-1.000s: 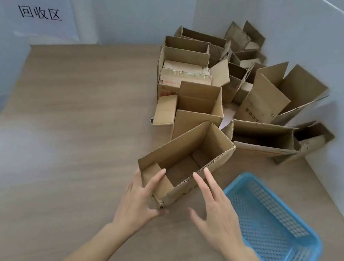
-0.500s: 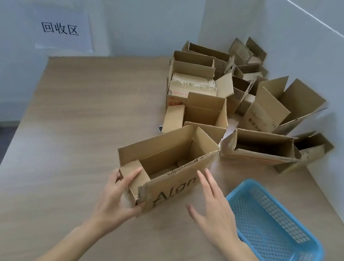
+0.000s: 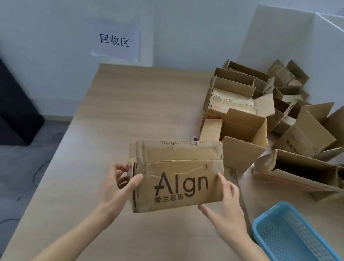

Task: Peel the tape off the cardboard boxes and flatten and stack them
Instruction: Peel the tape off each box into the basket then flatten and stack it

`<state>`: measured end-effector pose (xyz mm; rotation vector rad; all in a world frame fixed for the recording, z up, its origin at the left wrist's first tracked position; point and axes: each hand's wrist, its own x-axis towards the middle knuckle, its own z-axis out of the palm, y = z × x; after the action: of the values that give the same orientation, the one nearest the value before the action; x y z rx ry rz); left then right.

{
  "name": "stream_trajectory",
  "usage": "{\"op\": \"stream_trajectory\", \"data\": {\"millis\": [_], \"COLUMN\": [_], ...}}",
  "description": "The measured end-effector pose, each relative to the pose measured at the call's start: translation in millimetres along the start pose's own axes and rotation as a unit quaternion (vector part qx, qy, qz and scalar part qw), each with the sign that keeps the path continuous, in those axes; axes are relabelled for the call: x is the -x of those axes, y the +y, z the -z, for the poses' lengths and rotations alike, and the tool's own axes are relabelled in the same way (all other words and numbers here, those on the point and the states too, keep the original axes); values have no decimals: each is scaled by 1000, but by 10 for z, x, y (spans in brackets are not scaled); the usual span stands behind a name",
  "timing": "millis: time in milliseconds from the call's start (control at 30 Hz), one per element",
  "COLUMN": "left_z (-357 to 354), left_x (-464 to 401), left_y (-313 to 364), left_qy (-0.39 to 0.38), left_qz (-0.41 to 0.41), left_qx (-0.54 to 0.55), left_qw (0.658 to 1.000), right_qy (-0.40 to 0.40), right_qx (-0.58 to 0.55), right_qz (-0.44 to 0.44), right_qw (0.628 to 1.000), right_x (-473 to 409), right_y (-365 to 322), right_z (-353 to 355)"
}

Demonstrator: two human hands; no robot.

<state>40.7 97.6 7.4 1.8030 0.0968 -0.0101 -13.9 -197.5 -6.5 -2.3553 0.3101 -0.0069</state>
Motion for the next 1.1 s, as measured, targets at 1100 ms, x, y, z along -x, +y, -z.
{"op": "stream_trajectory", "data": {"millis": [1100], "left_z": [-390], "left_x": [-29], "left_y": [-518], "left_qy": [-29], "left_qz": [28], "left_qx": [-415], "left_qw": [909], "right_qy": [-44], "right_qx": [-162], "right_qz": [-95], "right_qw": [981], "right_x": [105], "right_y": [362], "right_z": [-325]}}
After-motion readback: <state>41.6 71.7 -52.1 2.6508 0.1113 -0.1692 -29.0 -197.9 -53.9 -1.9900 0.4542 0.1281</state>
